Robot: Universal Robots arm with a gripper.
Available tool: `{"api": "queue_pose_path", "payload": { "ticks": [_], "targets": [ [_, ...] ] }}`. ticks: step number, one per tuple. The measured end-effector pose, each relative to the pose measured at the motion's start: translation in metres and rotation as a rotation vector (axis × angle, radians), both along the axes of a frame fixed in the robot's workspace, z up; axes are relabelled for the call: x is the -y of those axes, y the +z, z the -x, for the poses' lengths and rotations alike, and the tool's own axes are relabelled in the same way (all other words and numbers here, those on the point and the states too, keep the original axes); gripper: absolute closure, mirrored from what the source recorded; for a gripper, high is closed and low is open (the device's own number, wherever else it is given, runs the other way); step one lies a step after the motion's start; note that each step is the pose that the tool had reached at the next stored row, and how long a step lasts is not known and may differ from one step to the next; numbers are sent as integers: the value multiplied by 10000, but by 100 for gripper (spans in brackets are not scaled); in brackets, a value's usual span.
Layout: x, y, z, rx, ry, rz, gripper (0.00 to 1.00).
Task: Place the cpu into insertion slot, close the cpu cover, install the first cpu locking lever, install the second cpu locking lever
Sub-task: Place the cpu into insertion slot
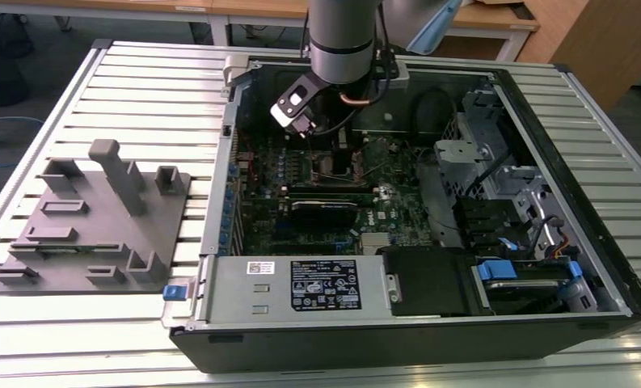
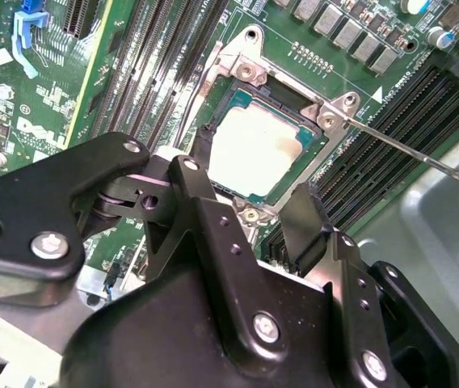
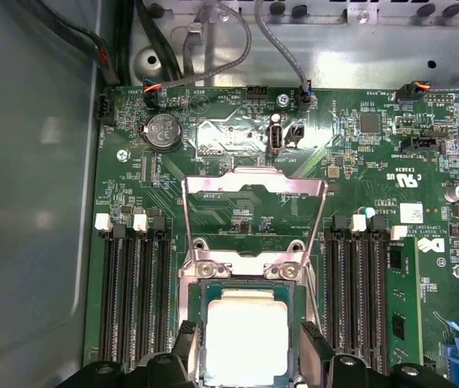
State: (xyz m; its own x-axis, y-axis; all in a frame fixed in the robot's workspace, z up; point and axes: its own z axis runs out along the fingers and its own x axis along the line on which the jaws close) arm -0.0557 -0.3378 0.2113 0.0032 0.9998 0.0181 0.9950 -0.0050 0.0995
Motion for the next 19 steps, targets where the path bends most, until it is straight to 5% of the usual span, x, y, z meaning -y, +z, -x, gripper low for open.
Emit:
{"api": "queue_pose_path", "payload": {
  "ticks": [11, 19],
  "targets": [
    [0, 2, 0, 0, 0, 1, 41],
    [0, 3, 0, 0, 0, 1, 77]
  ]
}}
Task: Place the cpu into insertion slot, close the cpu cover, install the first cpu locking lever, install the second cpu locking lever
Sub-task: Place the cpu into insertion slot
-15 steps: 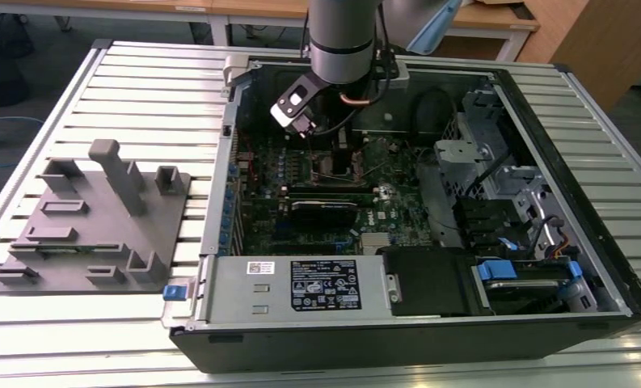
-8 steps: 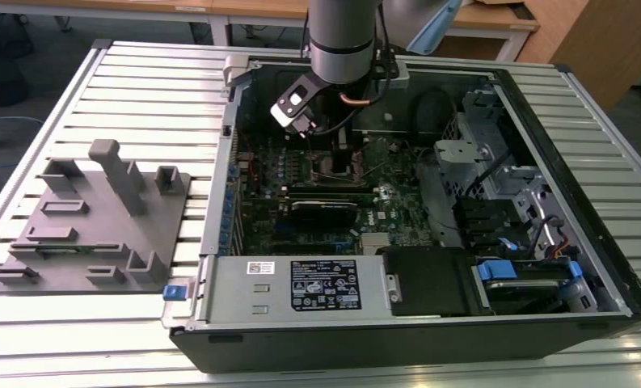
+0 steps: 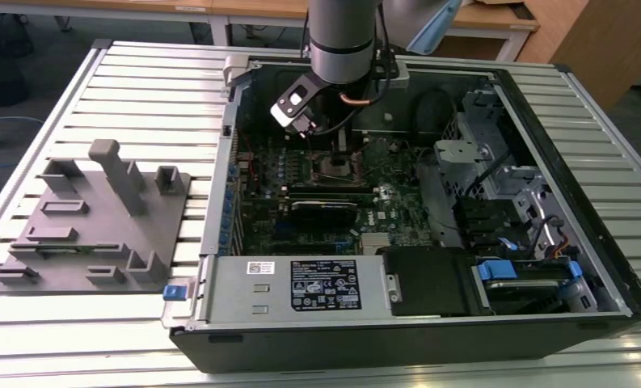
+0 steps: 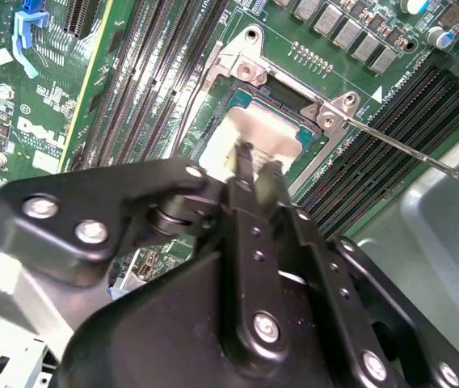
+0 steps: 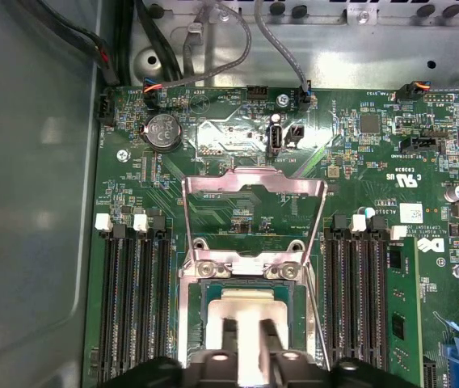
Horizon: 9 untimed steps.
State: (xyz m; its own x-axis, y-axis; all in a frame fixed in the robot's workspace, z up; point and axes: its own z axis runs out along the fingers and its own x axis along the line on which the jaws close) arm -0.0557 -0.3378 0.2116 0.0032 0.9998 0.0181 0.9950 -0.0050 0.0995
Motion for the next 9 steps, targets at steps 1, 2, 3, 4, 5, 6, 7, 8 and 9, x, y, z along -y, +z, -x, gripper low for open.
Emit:
{"api": "queue_pose_path", "payload": {
  "ticks": [1, 2, 3, 4, 5, 6, 7, 8, 9],
  "targets": [
    [0, 0, 0, 0, 0, 0, 77],
    [0, 1, 0, -1, 0, 0, 83],
    [0, 1, 0, -1, 0, 0, 89],
    [0, 1, 0, 0, 0, 0, 89],
    [0, 1, 0, 0, 0, 0, 89],
    [0, 1, 0, 0, 0, 0, 89],
    [0, 1, 0, 0, 0, 0, 89],
    [0, 1, 0, 0, 0, 0, 89],
    [0, 2, 0, 0, 0, 0, 89]
  ]
}}
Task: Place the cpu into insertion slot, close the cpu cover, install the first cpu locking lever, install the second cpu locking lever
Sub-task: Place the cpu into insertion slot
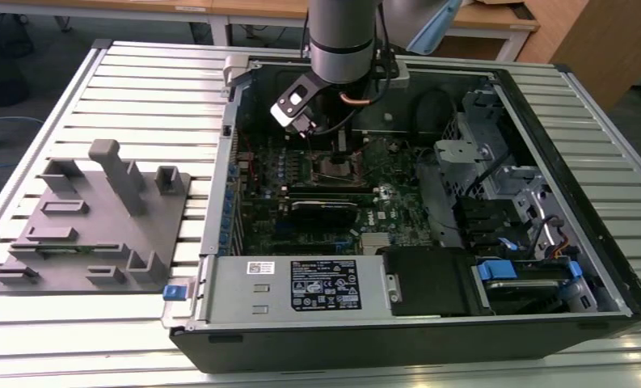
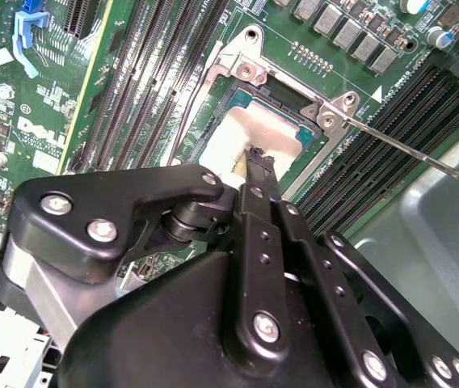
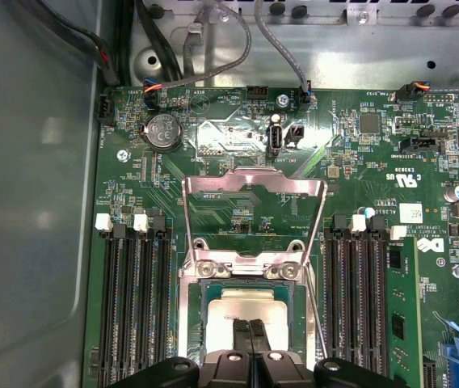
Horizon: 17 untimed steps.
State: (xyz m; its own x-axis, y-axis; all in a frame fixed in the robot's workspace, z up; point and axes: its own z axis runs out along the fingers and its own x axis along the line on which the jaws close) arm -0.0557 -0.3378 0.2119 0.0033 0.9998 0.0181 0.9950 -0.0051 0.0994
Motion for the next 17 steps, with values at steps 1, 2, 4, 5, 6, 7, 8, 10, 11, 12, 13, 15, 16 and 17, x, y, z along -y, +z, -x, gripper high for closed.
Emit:
{"api": "queue_pose_path", "payload": {
  "ticks": [1, 2, 4, 5, 6, 7, 8, 10, 11, 12, 13, 15, 16, 17],
  "targets": [
    [0, 1, 0, 0, 0, 0, 89],
    [0, 1, 0, 0, 1, 0, 89],
    [0, 2, 0, 0, 0, 0, 89],
    [0, 2, 0, 0, 0, 0, 89],
    [0, 2, 0, -1, 1, 1, 89],
    [0, 2, 0, -1, 1, 2, 89],
    [0, 2, 0, -1, 0, 4, 89],
    [0, 2, 0, -1, 0, 5, 89],
    [0, 1, 0, 0, 1, 5, 89],
    [0, 1, 0, -4, 1, 7, 89],
    [0, 0, 0, -29, 1, 4, 89],
    [0, -3, 0, -216, 1, 6, 89],
    [0, -4, -1, -316, 1, 8, 89],
    [0, -3, 0, -321, 0, 9, 89]
  ]
}}
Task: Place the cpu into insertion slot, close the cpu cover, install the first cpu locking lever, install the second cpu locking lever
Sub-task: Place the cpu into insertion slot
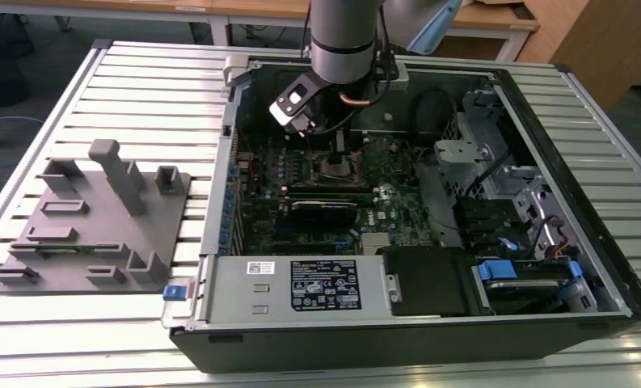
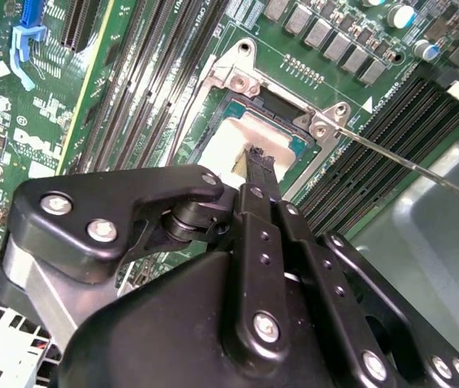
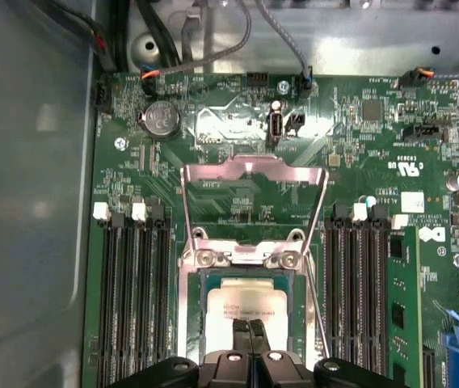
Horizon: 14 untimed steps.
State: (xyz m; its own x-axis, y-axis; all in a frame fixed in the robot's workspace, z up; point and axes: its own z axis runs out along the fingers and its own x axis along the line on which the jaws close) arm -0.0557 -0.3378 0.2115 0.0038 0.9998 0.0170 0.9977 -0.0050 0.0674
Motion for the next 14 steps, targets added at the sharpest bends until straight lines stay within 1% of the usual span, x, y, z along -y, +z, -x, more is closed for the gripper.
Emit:
{"api": "queue_pose_path", "payload": {
  "ticks": [3, 5, 8, 12, 14],
  "targets": [
    [0, 0, 0, -1, 0, -1, 89],
    [-1, -12, -1, -2, 0, -5, 89],
    [0, -30, -3, -46, 1, 19, 89],
    [0, -30, -3, -49, 0, 21, 89],
    [-1, -36, -19, -52, 0, 19, 89]
  ]
}}
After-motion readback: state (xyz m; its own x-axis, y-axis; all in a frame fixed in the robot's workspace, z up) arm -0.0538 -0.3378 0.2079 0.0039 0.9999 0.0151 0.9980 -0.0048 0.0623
